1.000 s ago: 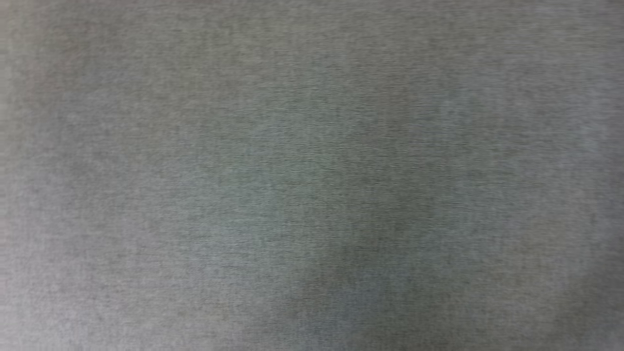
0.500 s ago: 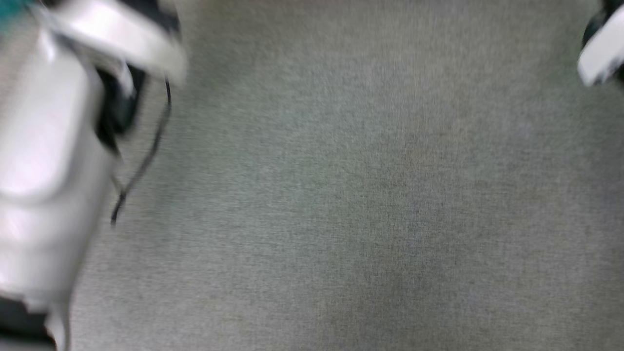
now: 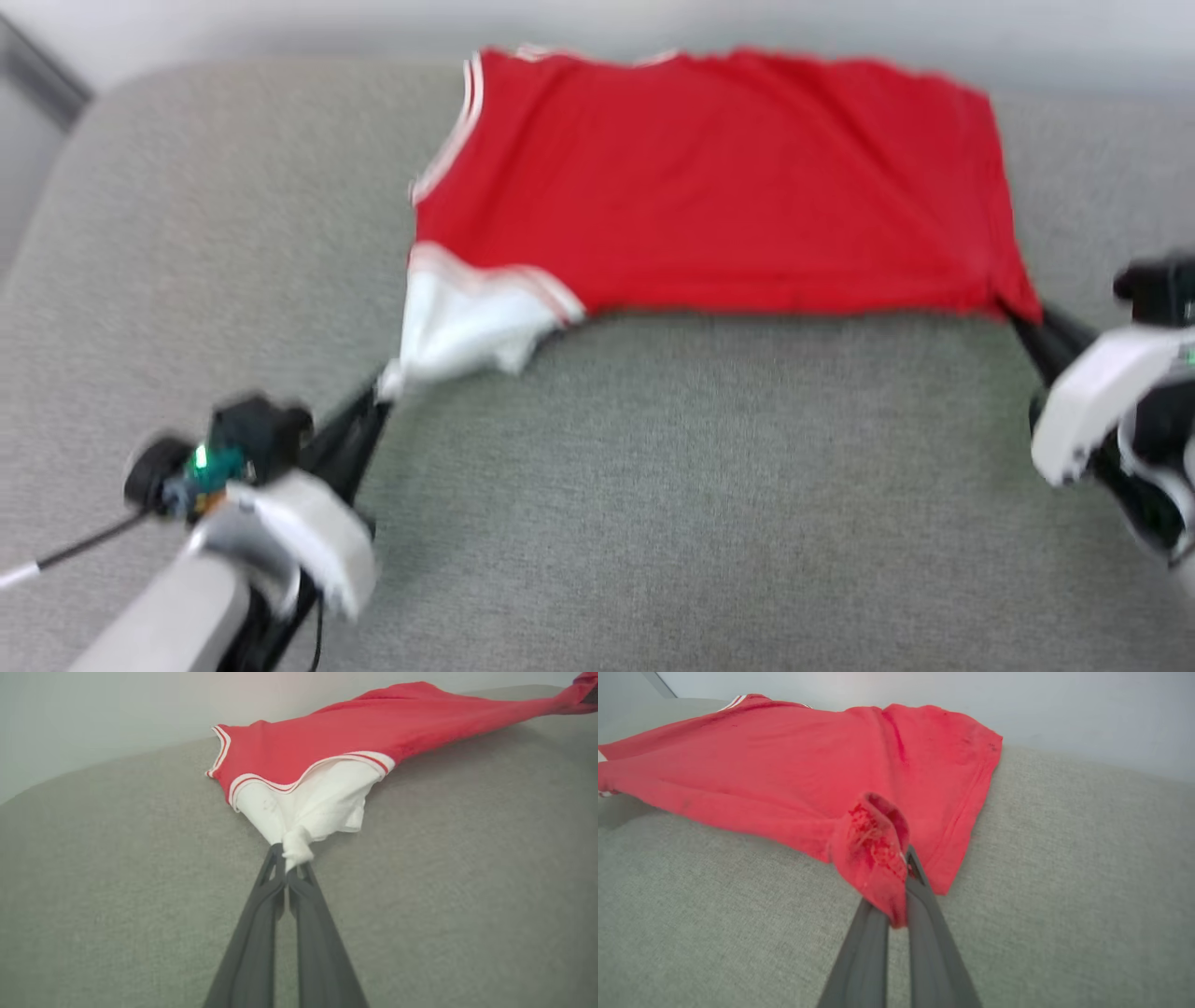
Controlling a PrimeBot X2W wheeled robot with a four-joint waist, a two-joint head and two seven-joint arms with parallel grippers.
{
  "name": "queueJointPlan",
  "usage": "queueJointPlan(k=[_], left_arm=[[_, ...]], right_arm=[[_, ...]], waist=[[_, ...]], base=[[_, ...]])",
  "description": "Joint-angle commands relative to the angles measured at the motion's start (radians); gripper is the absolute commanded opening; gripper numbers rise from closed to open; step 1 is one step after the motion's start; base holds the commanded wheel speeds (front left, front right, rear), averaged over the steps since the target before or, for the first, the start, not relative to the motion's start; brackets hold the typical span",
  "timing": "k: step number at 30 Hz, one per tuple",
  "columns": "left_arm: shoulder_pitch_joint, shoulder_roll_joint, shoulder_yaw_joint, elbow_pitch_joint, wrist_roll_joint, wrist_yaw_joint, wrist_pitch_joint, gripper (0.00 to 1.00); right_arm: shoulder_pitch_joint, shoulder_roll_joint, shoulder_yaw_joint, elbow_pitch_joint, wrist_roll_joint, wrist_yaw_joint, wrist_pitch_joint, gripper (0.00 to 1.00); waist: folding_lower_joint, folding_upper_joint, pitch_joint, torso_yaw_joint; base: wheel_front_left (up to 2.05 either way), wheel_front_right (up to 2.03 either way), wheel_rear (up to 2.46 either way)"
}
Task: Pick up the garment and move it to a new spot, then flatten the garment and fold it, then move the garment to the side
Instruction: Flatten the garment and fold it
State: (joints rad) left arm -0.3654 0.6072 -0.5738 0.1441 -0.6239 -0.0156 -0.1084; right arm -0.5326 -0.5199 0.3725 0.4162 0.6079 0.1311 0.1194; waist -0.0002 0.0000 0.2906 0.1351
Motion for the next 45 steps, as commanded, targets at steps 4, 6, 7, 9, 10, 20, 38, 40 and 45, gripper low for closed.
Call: queueJointPlan(k=[4, 6, 7, 9, 10, 20, 38, 40, 45], left_arm=[[0.156, 0.075, -0.022, -0.123, -0.042, 0.039, 0.104, 0.00], [0.211, 0.099, -0.030, -0.175, -0.056, 0.057, 0.138, 0.00], [0.239, 0.110, -0.034, -0.202, -0.064, 0.068, 0.154, 0.00], [0.290, 0.135, -0.041, -0.249, -0.081, 0.087, 0.186, 0.00], [0.313, 0.148, -0.045, -0.273, -0.087, 0.096, 0.201, 0.00], [0.526, 0.243, -0.074, -0.458, -0.199, 0.159, 0.323, 0.00], [0.426, 0.289, 0.029, -0.568, -0.151, 0.188, 0.260, 0.00], [0.387, 0.275, 0.043, -0.568, -0.146, 0.182, 0.252, 0.00], [0.269, 0.252, 0.067, -0.524, -0.133, 0.154, 0.247, 0.00]], right_arm=[[0.132, -0.032, 0.010, -0.042, 0.074, -0.001, 0.032, 0.00], [0.187, -0.048, 0.001, -0.064, 0.103, -0.001, 0.051, 0.00], [0.216, -0.055, -0.001, -0.079, 0.117, -0.001, 0.063, 0.00], [0.267, -0.063, -0.017, -0.104, 0.143, -0.001, 0.083, 0.00], [0.294, -0.068, -0.022, -0.120, 0.151, -0.001, 0.092, 0.00], [0.561, -0.095, -0.092, -0.277, 0.193, -0.001, 0.171, 0.00], [0.609, -0.072, -0.221, -0.477, 0.200, -0.001, 0.289, 0.00], [0.593, -0.073, -0.225, -0.487, 0.194, -0.001, 0.309, 0.00], [0.529, -0.068, -0.225, -0.495, 0.186, -0.001, 0.370, 0.00]], waist=[[0.0002, 0.0000, -0.110, 0.015], [0.0002, 0.0000, -0.131, 0.015], [0.0002, 0.0000, -0.140, 0.015], [0.0002, 0.0000, -0.156, 0.013], [0.0002, 0.0000, -0.163, 0.011], [0.0002, 0.0000, -0.215, -0.004], [0.0002, 0.0000, -0.203, -0.038], [0.0002, 0.0000, -0.188, -0.043], [0.0002, 0.0000, -0.126, -0.055]], base=[[0.00, 0.00, 0.00], [0.00, 0.00, 0.00], [0.00, 0.00, 0.00], [0.00, 0.00, 0.00], [0.00, 0.00, 0.00], [0.00, 0.00, 0.00], [0.00, 0.00, 0.00], [0.00, 0.00, 0.00], [0.00, 0.00, 0.00]])
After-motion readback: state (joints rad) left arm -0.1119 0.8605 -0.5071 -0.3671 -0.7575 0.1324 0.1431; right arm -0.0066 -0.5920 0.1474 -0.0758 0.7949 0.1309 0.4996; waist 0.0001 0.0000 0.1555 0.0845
